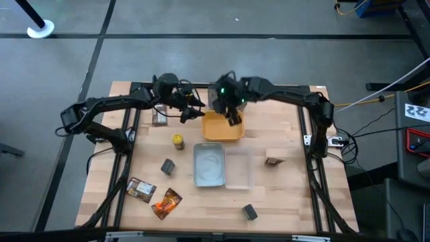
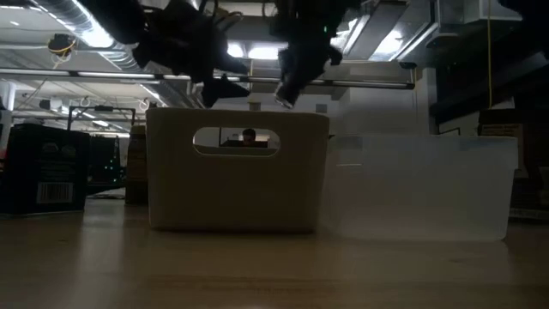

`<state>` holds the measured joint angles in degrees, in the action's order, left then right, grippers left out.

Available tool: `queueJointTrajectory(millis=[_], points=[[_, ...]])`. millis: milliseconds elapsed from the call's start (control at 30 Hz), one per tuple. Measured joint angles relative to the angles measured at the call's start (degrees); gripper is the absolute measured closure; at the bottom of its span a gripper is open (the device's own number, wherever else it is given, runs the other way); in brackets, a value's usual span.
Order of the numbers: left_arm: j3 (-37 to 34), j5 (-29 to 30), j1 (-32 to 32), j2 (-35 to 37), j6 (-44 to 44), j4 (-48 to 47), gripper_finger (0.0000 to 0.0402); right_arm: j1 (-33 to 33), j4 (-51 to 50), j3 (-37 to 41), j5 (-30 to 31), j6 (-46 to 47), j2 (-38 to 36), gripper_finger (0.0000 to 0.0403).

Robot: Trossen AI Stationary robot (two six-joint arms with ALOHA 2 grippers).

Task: Sort spices by type
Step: Put the top brown seasoning bottle into the black transparent bin

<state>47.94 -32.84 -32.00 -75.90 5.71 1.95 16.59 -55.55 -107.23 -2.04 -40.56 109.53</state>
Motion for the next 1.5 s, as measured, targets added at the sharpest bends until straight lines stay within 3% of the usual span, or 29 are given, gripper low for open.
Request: queueJointTrajectory(millis=[500, 867, 1500], points=[[0.0, 0.0, -2.3, 0.0, -4.5, -0.1, 0.0141, 14.9, 5.4, 0.0, -3.6, 1.3, 11.6, 0.0204], [0.0, 0.0, -2.3, 0.0, -4.7, -0.1, 0.0141, 15.2, 6.4, 0.0, -5.2, 1.7, 17.2, 0.0204], [-0.1, 0.0, -2.2, 0.0, -4.7, -0.1, 0.0141, 15.3, 6.7, 0.0, -5.0, 1.4, 20.6, 0.0194]])
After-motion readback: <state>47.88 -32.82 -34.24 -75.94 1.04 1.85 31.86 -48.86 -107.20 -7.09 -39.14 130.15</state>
